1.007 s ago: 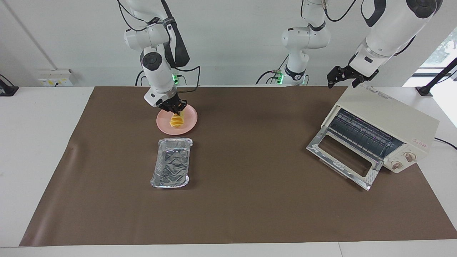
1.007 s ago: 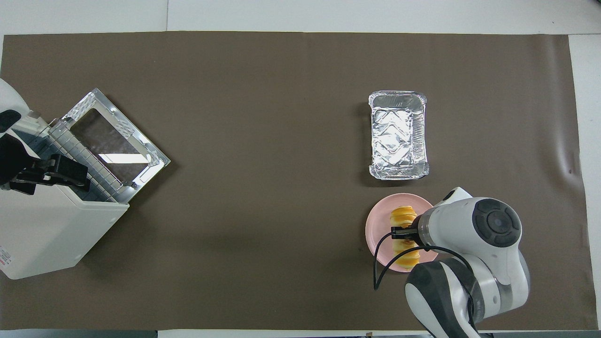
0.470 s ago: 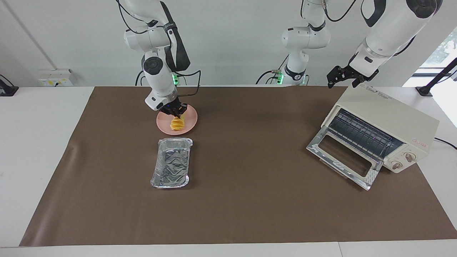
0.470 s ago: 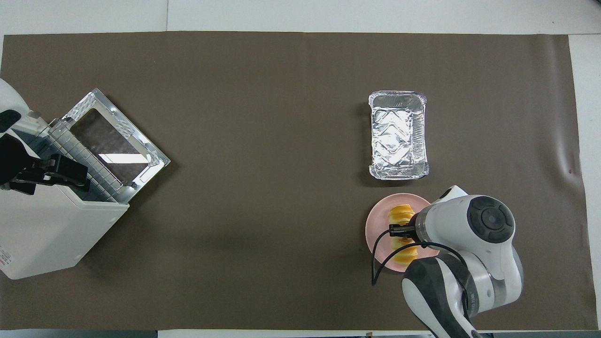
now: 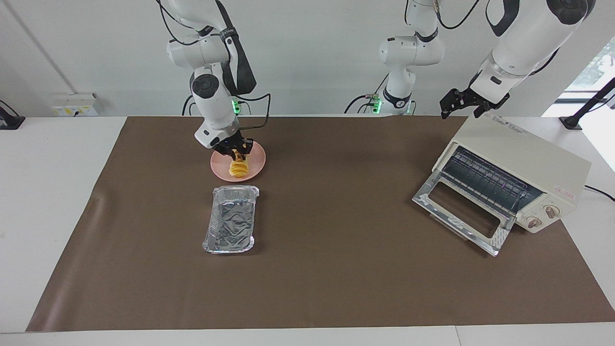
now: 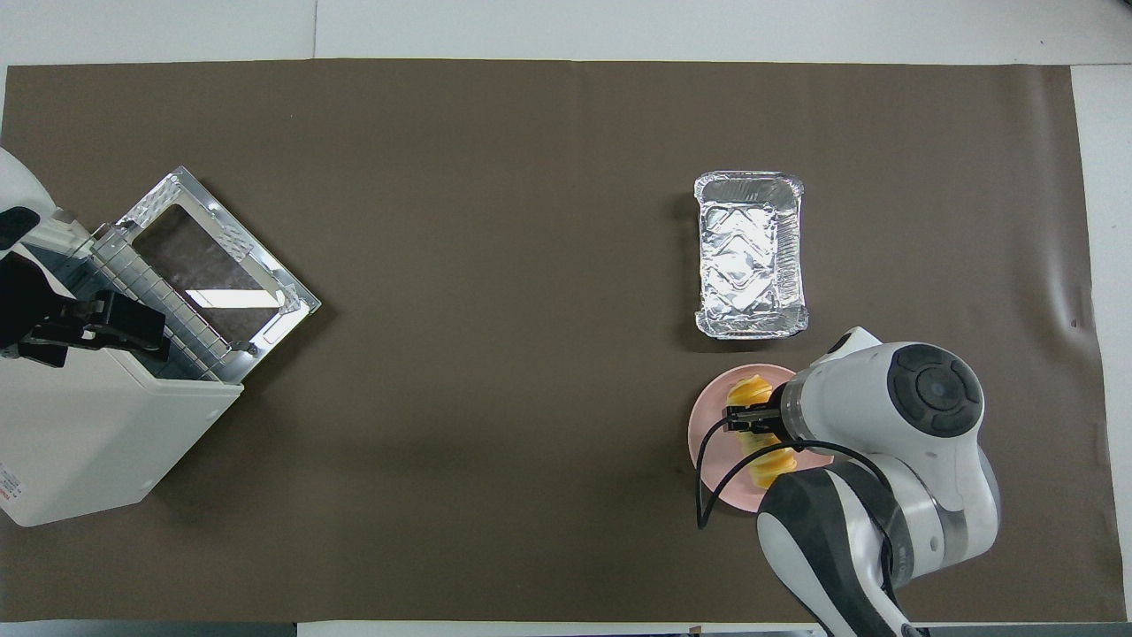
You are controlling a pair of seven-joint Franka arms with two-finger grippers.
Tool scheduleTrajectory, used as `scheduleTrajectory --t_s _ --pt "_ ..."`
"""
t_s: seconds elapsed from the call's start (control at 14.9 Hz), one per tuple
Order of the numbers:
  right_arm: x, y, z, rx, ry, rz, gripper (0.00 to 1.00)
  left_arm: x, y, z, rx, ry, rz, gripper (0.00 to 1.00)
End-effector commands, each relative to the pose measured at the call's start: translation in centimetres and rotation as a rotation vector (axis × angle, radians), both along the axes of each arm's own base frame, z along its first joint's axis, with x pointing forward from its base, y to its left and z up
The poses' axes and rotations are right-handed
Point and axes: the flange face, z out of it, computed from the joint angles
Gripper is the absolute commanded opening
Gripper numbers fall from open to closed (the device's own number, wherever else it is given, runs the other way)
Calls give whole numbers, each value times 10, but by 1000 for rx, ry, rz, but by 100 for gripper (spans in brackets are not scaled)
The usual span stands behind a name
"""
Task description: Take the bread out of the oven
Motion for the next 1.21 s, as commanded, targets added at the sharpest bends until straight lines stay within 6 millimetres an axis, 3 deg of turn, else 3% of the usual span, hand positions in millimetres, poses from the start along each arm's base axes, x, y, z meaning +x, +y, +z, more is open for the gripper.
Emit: scheduleTrajectory --t_s 0.0,0.34,0.47,0.74,0.94,1.14 --pt "17 0 55 17 13 0 100 -4 2 2 11 -15 -3 100" --pt "39 -26 127 -43 -104 -5 100 -4 3 2 11 -17 -4 100" --pt "54 -54 159 -54 -124 -48 100 -4 3 2 11 -17 -3 100" --pt "76 -93 216 -53 -94 24 100 -4 3 2 11 -17 -4 100" --pt "93 -123 233 -54 -118 -21 100 -4 3 2 11 -17 -3 100" --pt "90 -129 230 -79 -79 -6 100 -4 3 2 11 -17 -4 100"
